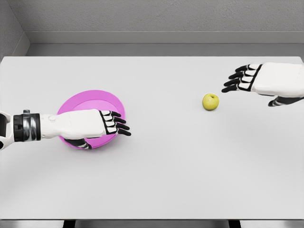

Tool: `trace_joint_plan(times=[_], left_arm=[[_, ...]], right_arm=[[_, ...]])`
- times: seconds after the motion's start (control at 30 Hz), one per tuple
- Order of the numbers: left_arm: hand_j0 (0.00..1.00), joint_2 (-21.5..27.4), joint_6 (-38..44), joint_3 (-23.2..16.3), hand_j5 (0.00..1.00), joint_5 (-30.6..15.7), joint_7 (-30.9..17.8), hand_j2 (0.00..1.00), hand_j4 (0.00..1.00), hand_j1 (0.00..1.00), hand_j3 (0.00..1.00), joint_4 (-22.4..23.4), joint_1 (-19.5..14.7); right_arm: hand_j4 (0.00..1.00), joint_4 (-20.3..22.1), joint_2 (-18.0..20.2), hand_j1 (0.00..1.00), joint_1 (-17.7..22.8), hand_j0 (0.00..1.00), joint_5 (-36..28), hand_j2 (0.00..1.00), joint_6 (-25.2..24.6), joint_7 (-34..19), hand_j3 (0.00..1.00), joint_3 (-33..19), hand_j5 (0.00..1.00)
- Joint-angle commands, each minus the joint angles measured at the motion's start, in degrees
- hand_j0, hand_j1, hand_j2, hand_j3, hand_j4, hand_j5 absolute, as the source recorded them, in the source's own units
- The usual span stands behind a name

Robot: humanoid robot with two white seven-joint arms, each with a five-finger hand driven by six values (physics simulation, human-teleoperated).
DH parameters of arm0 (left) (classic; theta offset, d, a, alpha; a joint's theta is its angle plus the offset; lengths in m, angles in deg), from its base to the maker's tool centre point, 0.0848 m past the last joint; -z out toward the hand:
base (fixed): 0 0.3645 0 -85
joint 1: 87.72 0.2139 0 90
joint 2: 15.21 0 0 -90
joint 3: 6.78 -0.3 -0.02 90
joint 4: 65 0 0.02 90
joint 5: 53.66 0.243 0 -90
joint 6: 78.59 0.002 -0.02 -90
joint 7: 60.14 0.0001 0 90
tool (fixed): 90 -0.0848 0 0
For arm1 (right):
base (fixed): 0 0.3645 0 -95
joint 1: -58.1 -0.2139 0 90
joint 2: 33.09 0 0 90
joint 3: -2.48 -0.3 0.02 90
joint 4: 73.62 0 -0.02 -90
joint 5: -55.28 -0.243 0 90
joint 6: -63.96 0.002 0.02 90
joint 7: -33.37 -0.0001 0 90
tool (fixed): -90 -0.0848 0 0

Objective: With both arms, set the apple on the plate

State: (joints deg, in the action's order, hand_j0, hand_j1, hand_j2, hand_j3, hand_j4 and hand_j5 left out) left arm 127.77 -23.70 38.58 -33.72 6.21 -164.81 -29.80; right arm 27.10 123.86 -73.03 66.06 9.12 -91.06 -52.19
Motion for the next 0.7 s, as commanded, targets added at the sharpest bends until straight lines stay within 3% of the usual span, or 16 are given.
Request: trace_joint_plan(times=[0.0, 0.23, 0.37, 0.53, 0.6, 0.63, 0.67], left_arm=[[1.00, 0.01, 0.11, -0.01, 1.00, -0.42, 0.00, 1.00, 1.00, 1.00, 1.00, -0.04, 0.00], [1.00, 0.01, 0.11, -0.01, 1.00, -0.33, 0.00, 1.00, 1.00, 1.00, 1.00, -0.04, 0.00], [1.00, 0.01, 0.11, -0.09, 1.00, -0.33, -0.09, 1.00, 1.00, 1.00, 1.00, -0.13, 0.00], [1.00, 0.01, 0.11, -0.09, 1.00, -0.24, -0.09, 1.00, 1.00, 1.00, 1.00, -0.13, 0.00], [1.00, -0.08, 0.11, -0.18, 1.00, -0.33, -0.09, 1.00, 1.00, 1.00, 1.00, -0.13, 0.00], [1.00, 0.01, 0.11, -0.10, 1.00, -0.24, -0.09, 1.00, 1.00, 1.00, 1.00, -0.13, 0.00], [1.00, 0.01, 0.11, -0.18, 1.00, -0.24, -0.09, 1.00, 1.00, 1.00, 1.00, -0.21, 0.00]], right_arm=[[1.00, 0.01, -0.16, 1.00, -0.09, 1.00, -0.24, 1.00, -0.16, -0.19, 1.00, 0.10, 1.00], [1.00, 0.01, -0.77, 1.00, -1.32, 1.00, -0.24, 1.00, -0.16, 0.25, 1.00, -0.08, 1.00], [1.00, -0.43, -0.77, 1.00, -0.97, 1.00, -1.21, 1.00, -0.16, 3.41, 1.00, 0.71, 1.00], [0.99, -2.10, -5.34, 0.99, -1.23, 0.99, -13.16, 0.99, -0.16, -0.56, 0.99, 3.96, 0.99], [0.93, -3.51, -5.96, 0.93, -1.32, 0.93, -13.42, 0.93, -0.16, -0.56, 0.93, 3.96, 0.93], [1.00, -4.30, -6.40, 1.00, -1.41, 1.00, -13.42, 1.00, -0.16, -0.56, 1.00, 3.96, 1.00], [1.00, -5.18, -7.01, 1.00, -1.41, 1.00, -13.34, 1.00, -0.16, -0.56, 1.00, 3.96, 1.00]])
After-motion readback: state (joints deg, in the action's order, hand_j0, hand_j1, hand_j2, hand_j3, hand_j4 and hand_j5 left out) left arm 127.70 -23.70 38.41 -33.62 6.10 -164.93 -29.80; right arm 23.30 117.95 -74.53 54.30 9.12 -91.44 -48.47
